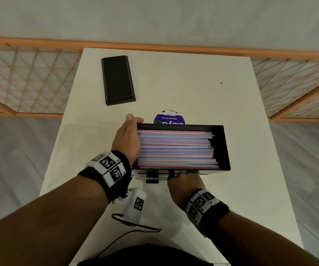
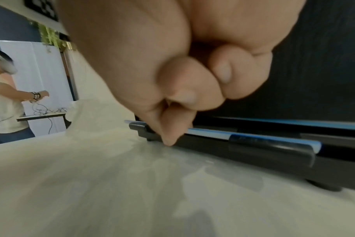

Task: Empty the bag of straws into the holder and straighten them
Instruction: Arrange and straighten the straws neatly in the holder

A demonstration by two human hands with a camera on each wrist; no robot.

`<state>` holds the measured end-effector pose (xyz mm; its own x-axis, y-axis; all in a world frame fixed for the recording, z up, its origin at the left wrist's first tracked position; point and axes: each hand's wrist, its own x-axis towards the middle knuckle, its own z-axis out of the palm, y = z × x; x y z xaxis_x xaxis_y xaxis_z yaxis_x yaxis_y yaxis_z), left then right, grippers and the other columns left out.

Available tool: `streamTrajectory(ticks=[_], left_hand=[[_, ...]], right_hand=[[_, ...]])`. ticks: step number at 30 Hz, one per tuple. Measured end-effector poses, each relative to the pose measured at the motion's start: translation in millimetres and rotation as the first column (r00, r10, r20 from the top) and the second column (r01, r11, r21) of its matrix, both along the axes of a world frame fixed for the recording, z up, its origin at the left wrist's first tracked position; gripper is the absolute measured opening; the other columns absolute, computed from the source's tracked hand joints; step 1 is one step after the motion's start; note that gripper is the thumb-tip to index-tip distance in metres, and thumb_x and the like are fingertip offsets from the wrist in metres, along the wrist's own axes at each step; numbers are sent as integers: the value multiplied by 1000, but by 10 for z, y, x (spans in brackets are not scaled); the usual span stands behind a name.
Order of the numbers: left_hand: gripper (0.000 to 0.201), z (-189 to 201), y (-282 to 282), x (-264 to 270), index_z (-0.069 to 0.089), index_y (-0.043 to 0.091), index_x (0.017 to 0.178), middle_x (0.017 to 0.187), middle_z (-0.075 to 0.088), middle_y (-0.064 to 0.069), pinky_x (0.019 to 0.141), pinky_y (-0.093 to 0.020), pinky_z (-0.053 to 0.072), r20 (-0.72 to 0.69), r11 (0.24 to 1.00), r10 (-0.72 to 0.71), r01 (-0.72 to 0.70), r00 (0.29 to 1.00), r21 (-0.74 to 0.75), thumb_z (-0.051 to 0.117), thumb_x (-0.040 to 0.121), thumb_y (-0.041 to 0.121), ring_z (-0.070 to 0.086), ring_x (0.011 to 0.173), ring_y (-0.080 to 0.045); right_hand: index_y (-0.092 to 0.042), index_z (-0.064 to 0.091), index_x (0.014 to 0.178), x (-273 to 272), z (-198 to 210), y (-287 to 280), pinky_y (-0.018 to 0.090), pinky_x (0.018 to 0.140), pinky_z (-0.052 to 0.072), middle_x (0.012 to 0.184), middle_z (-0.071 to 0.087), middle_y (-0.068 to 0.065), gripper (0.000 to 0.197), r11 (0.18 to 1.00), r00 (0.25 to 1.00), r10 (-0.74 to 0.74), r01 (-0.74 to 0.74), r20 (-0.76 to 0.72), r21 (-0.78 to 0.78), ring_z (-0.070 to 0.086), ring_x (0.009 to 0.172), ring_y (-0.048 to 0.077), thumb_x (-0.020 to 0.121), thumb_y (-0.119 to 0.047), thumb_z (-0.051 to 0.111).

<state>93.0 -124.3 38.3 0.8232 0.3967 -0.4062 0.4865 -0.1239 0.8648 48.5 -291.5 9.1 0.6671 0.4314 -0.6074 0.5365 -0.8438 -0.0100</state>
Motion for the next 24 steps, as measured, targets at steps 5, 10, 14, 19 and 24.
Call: streamTrajectory(ticks=[5,10,14,19,24], left_hand=[[57,16,90,16,66,40,106,116,70,1,106,-52,48,1,992,75,-75,997,-97,20,95,72,67,111,-24],[51,75,173,47,63,41,107,131,58,0,114,-49,40,-3,982,84,-83,996,-168,23,96,71,57,126,-23],[58,142,152,52,65,38,109,133,58,-1,113,-49,42,14,968,92,-86,996,-235,28,88,77,57,127,-22],[75,176,94,28,59,27,131,142,56,0,118,-47,36,28,991,31,-27,999,-133,24,88,78,52,133,-21],[55,201,129,4,57,36,96,107,60,11,113,-51,39,27,999,14,-13,1000,-51,26,79,77,58,121,-26]], right_hand=[[-5,59,117,-43,154,-38,49,93,48,104,71,15,31,997,999,27,-25,-29,74,66,99,39,93,-6,39],[-13,59,61,-111,701,-203,25,43,26,46,55,5,9,961,949,15,-100,315,258,52,35,29,57,-5,62],[-17,51,56,119,881,-279,24,42,24,41,50,2,20,941,901,-105,-47,420,336,46,29,27,49,-6,66],[-22,60,92,426,765,-171,32,63,44,86,68,-1,16,954,953,-134,49,272,295,66,79,29,88,-37,59],[-17,53,66,528,595,-298,26,58,41,59,54,-6,36,762,911,-368,410,-185,501,51,56,11,95,-38,59]])
